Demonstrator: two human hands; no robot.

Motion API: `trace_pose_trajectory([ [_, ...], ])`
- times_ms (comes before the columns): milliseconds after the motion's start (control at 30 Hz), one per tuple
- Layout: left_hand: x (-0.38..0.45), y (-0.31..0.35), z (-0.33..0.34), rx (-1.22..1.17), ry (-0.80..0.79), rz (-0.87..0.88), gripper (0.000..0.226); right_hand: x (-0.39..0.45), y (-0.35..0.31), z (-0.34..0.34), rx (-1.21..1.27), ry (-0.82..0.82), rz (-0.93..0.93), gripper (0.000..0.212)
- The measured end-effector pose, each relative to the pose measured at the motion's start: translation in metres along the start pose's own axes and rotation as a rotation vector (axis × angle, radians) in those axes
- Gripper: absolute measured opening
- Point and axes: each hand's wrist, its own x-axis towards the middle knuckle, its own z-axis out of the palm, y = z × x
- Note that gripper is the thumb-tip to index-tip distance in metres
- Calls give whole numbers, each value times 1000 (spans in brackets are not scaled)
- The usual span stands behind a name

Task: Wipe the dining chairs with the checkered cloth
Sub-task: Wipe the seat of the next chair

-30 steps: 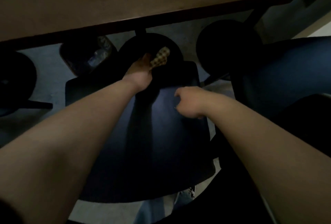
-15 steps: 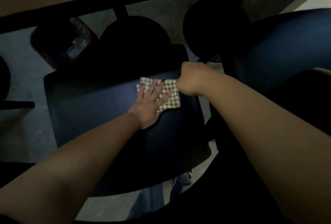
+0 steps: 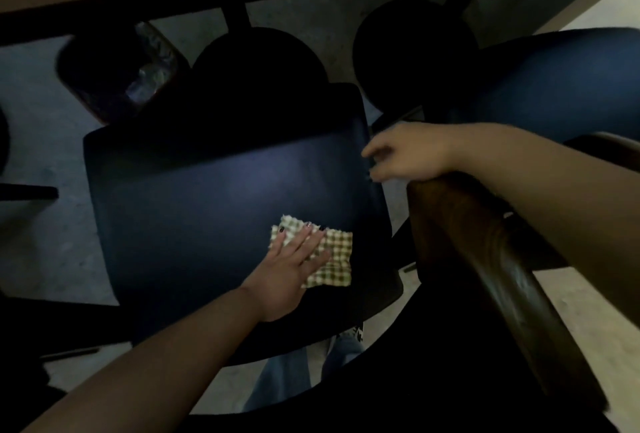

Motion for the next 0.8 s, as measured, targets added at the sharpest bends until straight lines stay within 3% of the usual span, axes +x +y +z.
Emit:
trace_pose_trajectory([
  [100, 10, 2, -26, -476, 295, -106, 62, 15, 26, -2, 380, 135, 40, 41],
  [200, 33, -2, -73, -910, 574, -288, 46, 33, 47, 5, 542, 256, 107, 32],
  [233, 45, -8, -90, -945, 614, -335, 44, 38, 54, 9, 587, 275, 120, 30],
  [333, 85, -36, -138, -627, 641, -324, 46, 51, 69, 19, 693, 303, 171, 24],
  [433, 126, -59, -172, -277, 528, -219, 57, 63, 83, 25, 789, 294, 217, 30],
  [667, 196, -58, -146, 15, 245, -324, 69, 92, 109, 59, 1016, 233, 334, 14],
  [800, 204, -56, -125, 116, 303, -321, 68, 102, 122, 90, 1061, 187, 295, 24],
])
